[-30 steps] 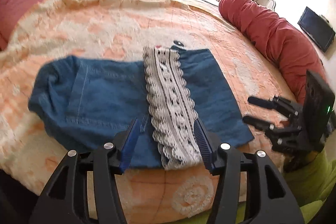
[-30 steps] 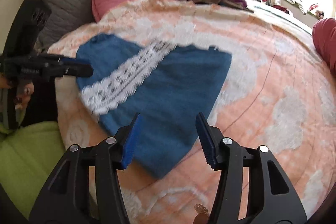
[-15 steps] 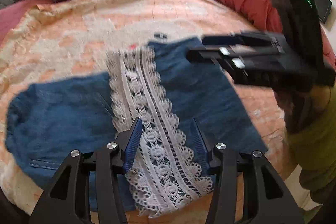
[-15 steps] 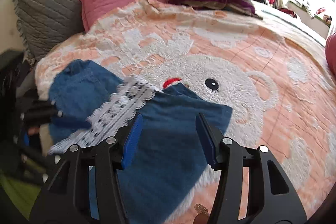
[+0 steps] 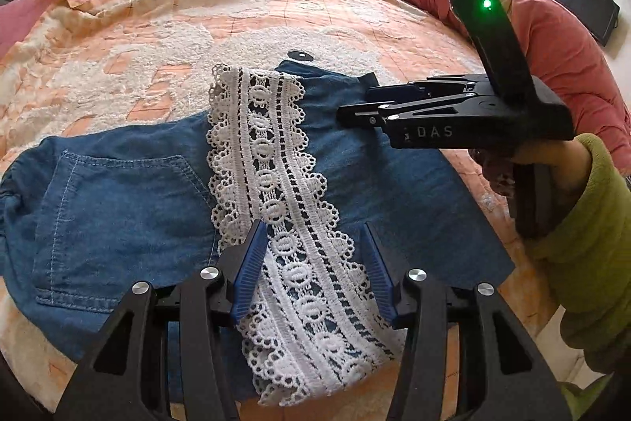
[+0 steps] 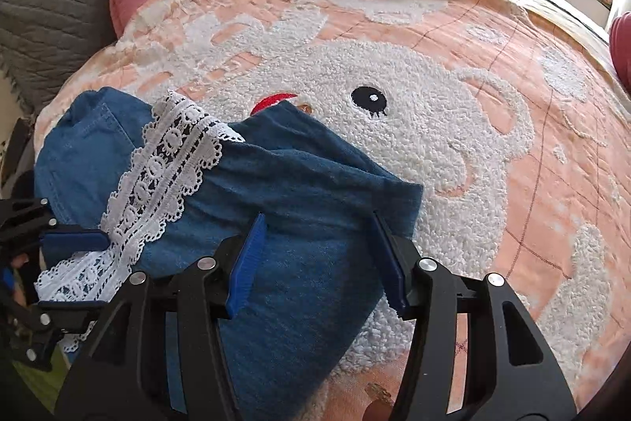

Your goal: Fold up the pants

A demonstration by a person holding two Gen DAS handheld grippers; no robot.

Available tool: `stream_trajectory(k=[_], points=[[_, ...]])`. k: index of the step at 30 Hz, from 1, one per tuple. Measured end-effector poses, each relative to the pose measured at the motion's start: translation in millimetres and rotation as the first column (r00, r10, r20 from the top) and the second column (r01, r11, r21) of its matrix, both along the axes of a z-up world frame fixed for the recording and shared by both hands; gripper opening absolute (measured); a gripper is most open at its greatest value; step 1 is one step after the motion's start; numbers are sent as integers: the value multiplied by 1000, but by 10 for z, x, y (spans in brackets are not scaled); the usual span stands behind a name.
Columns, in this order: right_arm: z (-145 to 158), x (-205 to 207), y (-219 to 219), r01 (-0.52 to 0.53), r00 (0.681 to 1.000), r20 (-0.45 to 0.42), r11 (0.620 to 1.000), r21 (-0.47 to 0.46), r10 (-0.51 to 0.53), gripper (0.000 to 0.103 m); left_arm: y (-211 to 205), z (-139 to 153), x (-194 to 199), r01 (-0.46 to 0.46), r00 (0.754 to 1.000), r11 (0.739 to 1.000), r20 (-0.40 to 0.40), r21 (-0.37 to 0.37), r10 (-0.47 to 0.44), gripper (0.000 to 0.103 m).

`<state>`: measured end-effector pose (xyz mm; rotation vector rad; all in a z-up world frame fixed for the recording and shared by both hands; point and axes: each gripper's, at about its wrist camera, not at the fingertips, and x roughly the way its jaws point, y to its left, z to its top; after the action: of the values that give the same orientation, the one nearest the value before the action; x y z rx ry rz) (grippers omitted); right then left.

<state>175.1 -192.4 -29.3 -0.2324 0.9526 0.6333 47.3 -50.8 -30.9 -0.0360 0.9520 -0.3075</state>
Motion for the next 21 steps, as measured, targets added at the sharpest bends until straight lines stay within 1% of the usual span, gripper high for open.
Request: stream_trajectory(k=[1, 3, 4, 5, 8, 9, 11, 14, 15, 19, 21], points=[[20, -23, -7, 4, 1000, 9, 1000, 3, -4, 47, 5, 8, -12, -2, 1000, 1000, 2, 2, 2, 52], [57, -47, -8, 7, 1000, 26, 1000, 7, -7, 54, 21, 17, -20, -6, 1000, 1000, 3, 3, 6, 53], [92, -79, -11, 9, 999, 42, 1000, 7, -9, 55, 30, 24, -19, -10, 1000, 1000, 5, 7, 10, 55], [133, -113, -14, 10, 998, 59, 1000, 9, -10, 58, 43, 37, -26, -16, 1000, 1000, 8, 12, 16, 58], [250, -196, -49, 13, 995, 94, 999, 35, -16, 66, 85, 85, -48, -28, 999, 1000, 16, 3, 28, 59], [281, -227, -77, 18, 995, 101, 999, 47, -23, 69, 101, 106, -56, -34, 999, 999, 21, 2, 34, 65], [324, -266, -133, 34, 994, 106, 997, 72, -42, 73, 128, 146, -81, -45, 999, 999, 31, 3, 45, 75], [368, -336, -223, 59, 993, 98, 992, 116, -70, 79, 167, 188, -103, -58, 998, 998, 37, 3, 58, 82], [377, -359, -254, 68, 992, 94, 989, 128, -81, 81, 179, 201, -113, -63, 997, 998, 40, 6, 63, 86], [417, -404, -353, 91, 992, 68, 981, 173, -104, 85, 206, 265, -153, -74, 996, 997, 56, 13, 73, 93], [454, -426, -386, 97, 991, 72, 979, 182, -112, 87, 218, 301, -183, -80, 995, 997, 67, 18, 79, 96]])
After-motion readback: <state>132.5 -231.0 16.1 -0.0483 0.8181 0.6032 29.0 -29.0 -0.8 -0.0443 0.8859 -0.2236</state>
